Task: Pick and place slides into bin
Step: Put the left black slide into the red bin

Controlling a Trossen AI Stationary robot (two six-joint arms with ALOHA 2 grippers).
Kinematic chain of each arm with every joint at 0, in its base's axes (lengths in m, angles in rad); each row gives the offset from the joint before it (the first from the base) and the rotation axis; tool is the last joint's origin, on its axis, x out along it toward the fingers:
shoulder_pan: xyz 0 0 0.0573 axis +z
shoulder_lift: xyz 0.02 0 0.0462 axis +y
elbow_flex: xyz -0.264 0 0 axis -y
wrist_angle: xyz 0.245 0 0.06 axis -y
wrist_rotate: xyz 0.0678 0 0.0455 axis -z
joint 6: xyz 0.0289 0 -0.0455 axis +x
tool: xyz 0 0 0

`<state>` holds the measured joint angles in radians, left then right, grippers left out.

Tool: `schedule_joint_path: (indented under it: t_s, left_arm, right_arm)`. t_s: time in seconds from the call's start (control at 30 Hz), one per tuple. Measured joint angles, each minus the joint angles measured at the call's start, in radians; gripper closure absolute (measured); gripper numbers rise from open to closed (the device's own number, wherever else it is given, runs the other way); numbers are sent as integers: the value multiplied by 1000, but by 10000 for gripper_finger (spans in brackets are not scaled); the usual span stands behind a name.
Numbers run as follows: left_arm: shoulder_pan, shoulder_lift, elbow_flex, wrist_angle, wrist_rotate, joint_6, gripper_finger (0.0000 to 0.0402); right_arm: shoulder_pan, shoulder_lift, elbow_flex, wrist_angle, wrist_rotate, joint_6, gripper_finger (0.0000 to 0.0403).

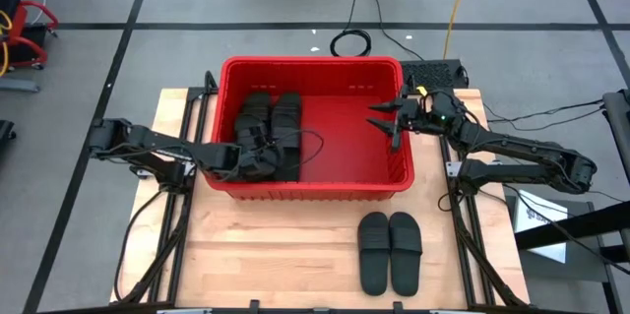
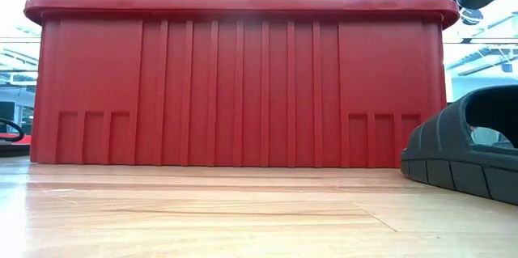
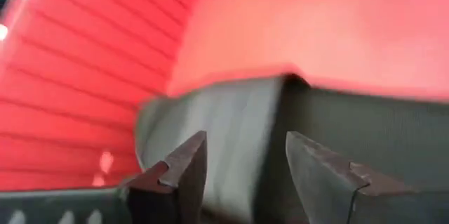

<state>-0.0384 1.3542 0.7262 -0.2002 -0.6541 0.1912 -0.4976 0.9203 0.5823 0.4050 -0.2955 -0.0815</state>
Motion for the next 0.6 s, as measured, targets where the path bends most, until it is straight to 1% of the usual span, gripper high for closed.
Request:
schedule_joint_path:
  t_s: [0.03, 0.13, 0.2, 0.27, 0.33, 0.5, 0.6]
  left_arm:
    - [-5, -13, -4, -31, 0, -9, 206]
    - [-15, -16, 0, -8, 3, -26, 202]
    - [-25, -35, -6, -30, 6, -30, 202]
    - [-30, -38, 1, 9, 7, -29, 201]
    - [-37, -54, -4, -19, -5, -30, 201]
    - [-43, -90, -1, -8, -20, -27, 201]
    - [-43, -116, -1, -16, -35, -1, 201]
  right_arm:
    - [0, 0, 0, 1, 0, -1, 248]
    - [0, 2, 0, -2, 0, 2, 248]
    - [0, 5, 0, 4, 0, 1, 248]
    - [0, 6, -1, 0, 0, 2, 248]
    - [0, 6, -1, 2, 0, 1, 248]
    - [0, 6, -1, 5, 1, 2, 248]
    - [2, 6, -1, 10, 1, 2, 248]
